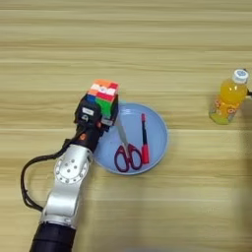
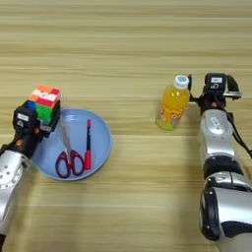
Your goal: Move the objects on the table
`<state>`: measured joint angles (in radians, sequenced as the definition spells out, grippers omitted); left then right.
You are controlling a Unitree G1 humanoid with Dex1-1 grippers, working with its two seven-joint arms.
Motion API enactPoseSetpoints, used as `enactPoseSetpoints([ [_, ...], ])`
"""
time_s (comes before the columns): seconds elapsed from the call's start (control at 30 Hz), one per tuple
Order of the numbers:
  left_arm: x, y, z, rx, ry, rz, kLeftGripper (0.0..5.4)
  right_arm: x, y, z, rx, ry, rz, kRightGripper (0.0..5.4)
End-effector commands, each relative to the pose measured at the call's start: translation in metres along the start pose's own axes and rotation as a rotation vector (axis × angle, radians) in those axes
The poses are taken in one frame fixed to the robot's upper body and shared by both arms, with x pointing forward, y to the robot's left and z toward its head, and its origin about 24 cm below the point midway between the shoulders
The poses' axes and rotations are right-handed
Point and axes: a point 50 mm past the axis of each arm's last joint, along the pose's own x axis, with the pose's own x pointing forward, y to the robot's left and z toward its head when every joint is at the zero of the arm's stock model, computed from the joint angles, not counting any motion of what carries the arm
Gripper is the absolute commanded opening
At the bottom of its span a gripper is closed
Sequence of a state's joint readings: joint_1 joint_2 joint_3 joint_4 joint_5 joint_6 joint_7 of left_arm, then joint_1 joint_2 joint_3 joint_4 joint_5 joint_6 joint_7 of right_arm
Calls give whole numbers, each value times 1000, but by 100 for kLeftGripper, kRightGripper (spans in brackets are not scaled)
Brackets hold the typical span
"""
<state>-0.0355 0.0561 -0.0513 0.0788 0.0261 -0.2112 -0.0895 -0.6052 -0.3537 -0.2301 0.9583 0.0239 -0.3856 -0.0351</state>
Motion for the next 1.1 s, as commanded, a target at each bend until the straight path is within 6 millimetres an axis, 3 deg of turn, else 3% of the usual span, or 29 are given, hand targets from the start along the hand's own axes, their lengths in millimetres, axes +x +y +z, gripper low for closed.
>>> enactPoseSetpoints([
  [0.03, 5, 28, -7, 63, 29, 129, 329, 2, 2, 2, 4, -5, 6, 540],
  [0.2, 6, 44, -15, 82, 56, 215, 329, 2, 2, 2, 4, -4, 5, 540],
  [0.53, 6, 56, -24, 85, 89, 265, 329, 2, 1, 2, 3, -3, 4, 540],
  [0.77, 7, 57, -38, 82, 146, 269, 329, 1, 1, 2, 3, -4, 4, 540],
  [1.1, 6, 42, -52, 43, 204, 208, 329, 1, 1, 2, 3, -4, 4, 540],
])
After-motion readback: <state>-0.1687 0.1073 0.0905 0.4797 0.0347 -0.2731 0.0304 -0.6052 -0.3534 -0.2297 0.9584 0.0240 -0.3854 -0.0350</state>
